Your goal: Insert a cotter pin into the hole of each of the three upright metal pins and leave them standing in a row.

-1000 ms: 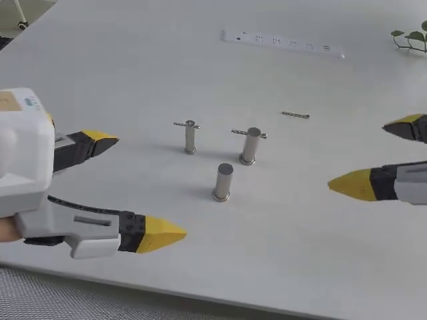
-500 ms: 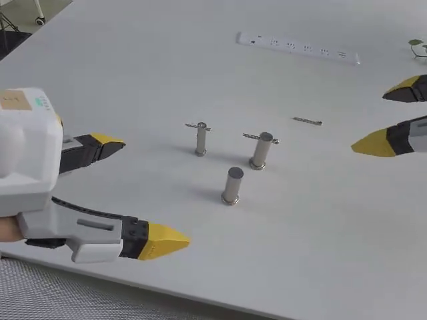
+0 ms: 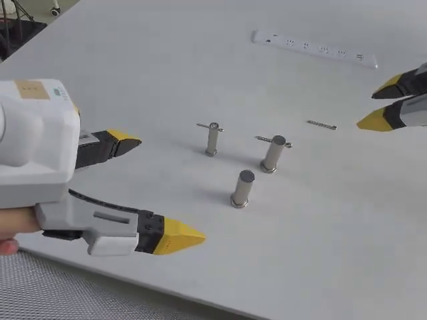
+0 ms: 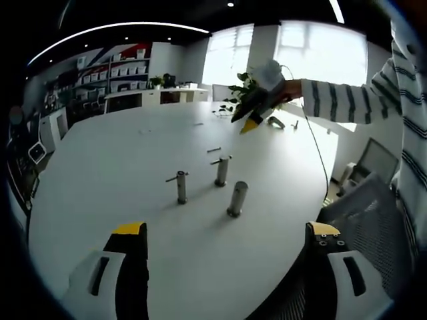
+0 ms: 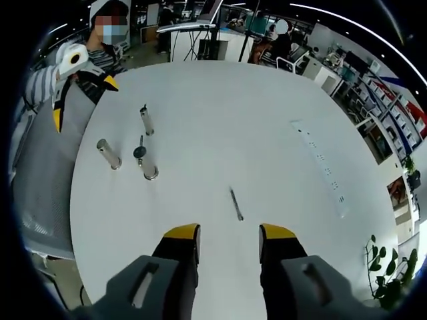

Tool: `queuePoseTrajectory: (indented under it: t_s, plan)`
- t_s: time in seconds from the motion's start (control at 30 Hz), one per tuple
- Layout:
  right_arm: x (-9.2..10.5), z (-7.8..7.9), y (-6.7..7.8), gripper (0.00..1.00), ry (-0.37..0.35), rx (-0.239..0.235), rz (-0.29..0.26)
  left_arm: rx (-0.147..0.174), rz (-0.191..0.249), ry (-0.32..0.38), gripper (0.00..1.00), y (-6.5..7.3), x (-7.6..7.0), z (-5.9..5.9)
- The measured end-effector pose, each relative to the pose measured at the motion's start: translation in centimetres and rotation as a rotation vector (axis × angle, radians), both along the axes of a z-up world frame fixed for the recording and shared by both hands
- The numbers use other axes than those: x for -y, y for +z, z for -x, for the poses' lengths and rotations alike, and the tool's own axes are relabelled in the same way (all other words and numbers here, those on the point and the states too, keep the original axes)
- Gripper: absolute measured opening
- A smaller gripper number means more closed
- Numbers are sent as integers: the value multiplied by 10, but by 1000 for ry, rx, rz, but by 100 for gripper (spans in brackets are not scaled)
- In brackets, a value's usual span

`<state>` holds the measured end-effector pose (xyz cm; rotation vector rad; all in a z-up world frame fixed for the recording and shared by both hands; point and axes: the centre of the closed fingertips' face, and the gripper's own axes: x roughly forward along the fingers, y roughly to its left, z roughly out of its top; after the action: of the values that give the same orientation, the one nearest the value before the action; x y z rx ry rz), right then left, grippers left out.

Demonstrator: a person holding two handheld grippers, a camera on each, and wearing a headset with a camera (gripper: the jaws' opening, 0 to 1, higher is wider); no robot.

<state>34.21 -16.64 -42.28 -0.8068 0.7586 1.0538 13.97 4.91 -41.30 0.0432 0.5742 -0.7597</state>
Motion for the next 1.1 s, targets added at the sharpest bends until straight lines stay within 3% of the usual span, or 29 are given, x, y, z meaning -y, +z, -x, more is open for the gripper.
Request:
queuePoseTrajectory:
  t_s: [0.13,0.23,0.47,0.63,0.77,0.9,1.1]
  plan:
    - [-6,-7,-12,25,24,-13,13,-7,1,6,97,-3,0,-4]
    - [-12,-15,-22,22,66,11,50,-11,1,5,97,-4,0,-5]
    - [-20,-22,-41,20,88,-20,94,-34,1,7,96,-9,1,-4]
    - [-21,-27,-52,16,95,-33,123,-30,26,27,95,-5,1,-6]
    - [-16,-43,-66,15,92,-62,139,-29,33,35,94,-4,1,-7]
    - [-15,-36,-69,13,90,-77,144,-58,50,56,93,-6,0,-6]
    - [-15,-40,-73,8,101,-80,168,-56,45,62,91,-8,-1,-6]
